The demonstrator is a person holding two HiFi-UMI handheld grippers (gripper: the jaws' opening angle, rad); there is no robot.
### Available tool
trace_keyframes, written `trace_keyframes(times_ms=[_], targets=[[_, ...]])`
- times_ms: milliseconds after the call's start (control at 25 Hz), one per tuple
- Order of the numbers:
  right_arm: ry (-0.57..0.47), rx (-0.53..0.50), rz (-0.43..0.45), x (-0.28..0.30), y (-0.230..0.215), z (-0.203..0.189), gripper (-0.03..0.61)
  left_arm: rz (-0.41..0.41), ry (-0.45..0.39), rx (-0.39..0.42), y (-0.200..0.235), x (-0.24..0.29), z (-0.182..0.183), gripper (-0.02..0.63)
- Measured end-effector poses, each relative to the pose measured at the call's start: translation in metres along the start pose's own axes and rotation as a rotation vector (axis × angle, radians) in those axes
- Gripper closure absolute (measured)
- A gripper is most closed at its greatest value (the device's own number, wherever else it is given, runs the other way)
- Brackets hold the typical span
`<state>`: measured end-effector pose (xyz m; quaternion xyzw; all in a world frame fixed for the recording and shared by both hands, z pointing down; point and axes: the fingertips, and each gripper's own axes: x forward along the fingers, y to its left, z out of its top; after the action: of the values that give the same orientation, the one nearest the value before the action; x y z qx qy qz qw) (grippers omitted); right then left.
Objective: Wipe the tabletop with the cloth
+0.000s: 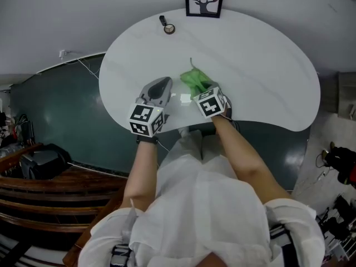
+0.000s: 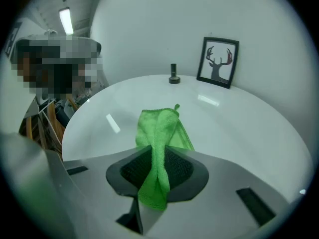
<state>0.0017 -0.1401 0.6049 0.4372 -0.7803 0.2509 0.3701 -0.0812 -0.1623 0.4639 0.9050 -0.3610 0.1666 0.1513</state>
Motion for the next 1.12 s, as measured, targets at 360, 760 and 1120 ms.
trace_keyframes(times_ms=[360,760,1120], targets=[[-0.005,0.135,-0.111,-0.058,-0.123,-0.071,0.506,-0.059,0.001,0.014,-0.082,0.057,0.008,0.592],[0.004,0.256,-0.250,-0.123,-0.234,-0.157,0.506,-0.120,0.014,0.020,-0.158,0.106,-0.001,0.594],[0.020,0.349,-0.363,-0.181,-0.306,-0.231,0.506,-0.154,0.030,0.024,-0.200,0.130,-0.008,0.592]])
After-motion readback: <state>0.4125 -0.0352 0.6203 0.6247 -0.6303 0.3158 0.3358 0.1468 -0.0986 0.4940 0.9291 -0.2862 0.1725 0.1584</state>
